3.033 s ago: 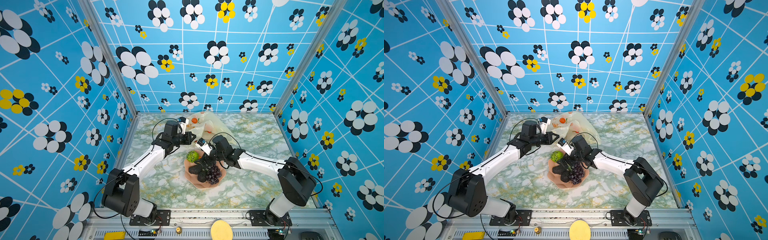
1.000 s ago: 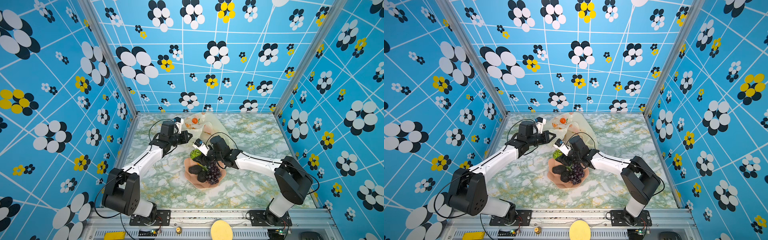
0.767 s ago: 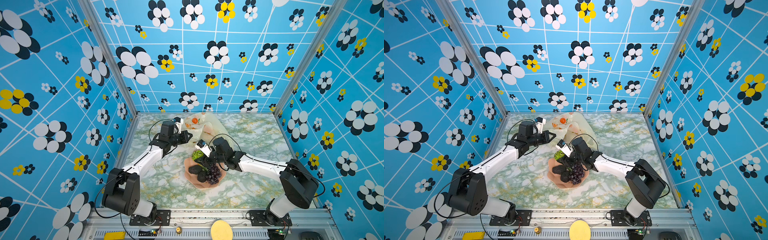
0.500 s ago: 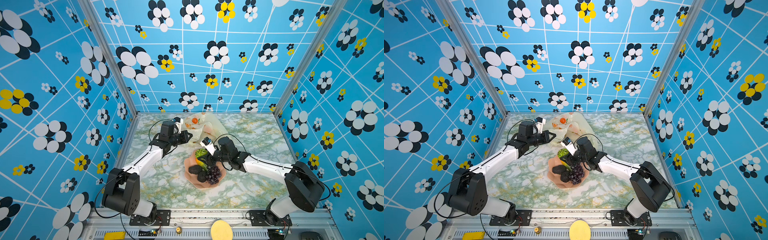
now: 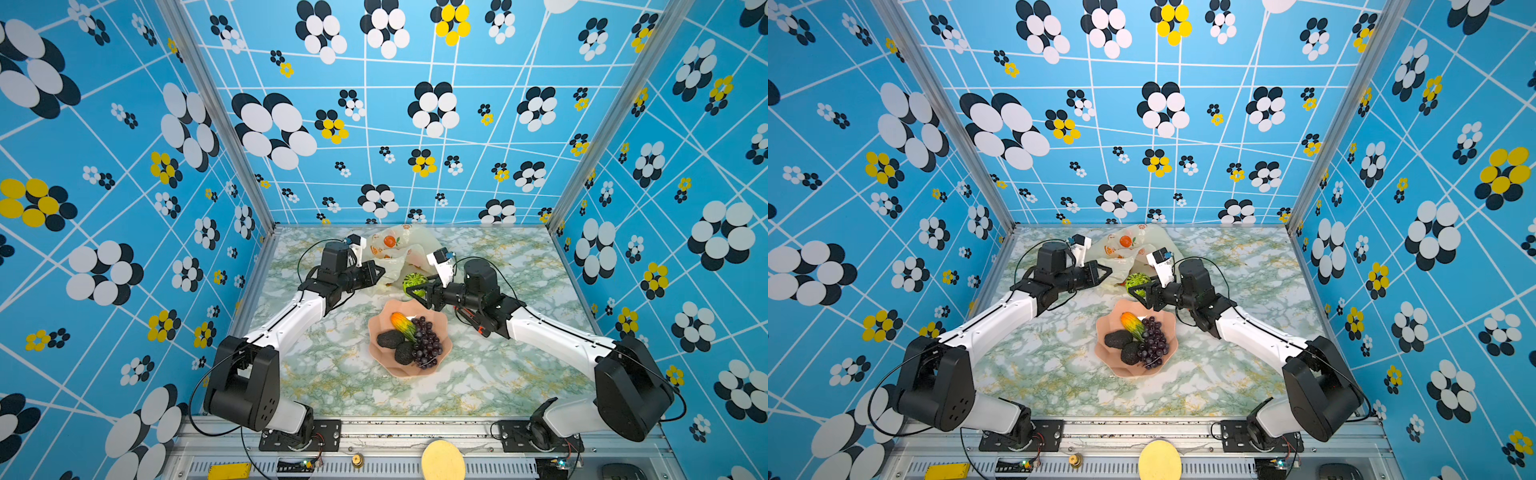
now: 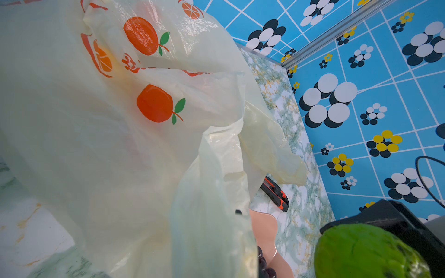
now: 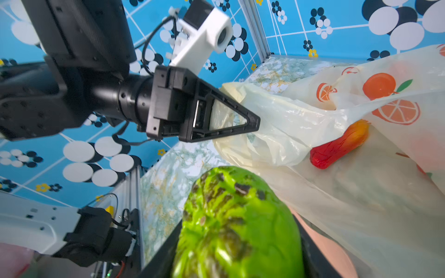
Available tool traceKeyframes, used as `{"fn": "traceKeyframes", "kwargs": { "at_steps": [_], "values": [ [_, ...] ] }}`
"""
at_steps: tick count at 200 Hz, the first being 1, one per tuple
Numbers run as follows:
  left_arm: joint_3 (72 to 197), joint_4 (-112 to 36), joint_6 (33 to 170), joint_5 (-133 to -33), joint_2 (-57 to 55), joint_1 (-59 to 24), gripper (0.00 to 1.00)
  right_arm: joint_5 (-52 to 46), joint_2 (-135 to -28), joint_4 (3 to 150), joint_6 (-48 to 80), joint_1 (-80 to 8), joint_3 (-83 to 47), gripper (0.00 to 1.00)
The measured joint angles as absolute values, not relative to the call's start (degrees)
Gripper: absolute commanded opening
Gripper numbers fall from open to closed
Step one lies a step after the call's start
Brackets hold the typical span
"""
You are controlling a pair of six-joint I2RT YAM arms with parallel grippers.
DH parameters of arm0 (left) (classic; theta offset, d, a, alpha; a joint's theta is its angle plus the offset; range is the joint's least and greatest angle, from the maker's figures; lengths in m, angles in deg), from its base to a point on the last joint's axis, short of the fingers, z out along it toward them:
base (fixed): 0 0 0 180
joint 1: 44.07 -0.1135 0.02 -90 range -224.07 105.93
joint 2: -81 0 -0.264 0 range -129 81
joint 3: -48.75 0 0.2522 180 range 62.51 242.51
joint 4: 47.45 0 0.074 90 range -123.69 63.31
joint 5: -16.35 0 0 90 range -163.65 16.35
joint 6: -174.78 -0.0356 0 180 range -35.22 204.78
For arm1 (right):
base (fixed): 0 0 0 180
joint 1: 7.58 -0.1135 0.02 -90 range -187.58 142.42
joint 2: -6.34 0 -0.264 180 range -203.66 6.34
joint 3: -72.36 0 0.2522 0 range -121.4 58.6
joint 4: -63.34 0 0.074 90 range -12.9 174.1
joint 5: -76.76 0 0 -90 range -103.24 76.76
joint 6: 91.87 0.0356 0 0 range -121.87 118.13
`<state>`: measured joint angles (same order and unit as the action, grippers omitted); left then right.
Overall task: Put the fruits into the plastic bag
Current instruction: 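Lift the custard apple with the right gripper and carry it to the bag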
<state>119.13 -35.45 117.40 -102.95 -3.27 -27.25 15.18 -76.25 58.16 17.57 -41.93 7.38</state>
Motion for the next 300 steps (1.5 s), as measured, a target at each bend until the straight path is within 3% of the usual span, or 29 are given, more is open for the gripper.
{"fn": "traceKeyframes", "kwargs": {
  "at_steps": [91, 192, 300],
  "values": [
    [119.13, -35.47, 117.42, -102.95, -2.46, -27.25, 0.00, 17.89, -77.36, 58.92, 31.78, -39.55, -0.69, 0.47],
    [119.13, -36.67, 118.71, -102.99, -1.15, -27.25, 0.00, 15.73, -84.14, 76.59, 32.21, -39.13, -11.44, 0.48],
    [119.13, -37.00, 119.33, -103.74, -1.15, -27.19, 0.00, 12.01, -90.06, 85.74, 32.28, -36.36, -16.82, 0.48]
  ]
}}
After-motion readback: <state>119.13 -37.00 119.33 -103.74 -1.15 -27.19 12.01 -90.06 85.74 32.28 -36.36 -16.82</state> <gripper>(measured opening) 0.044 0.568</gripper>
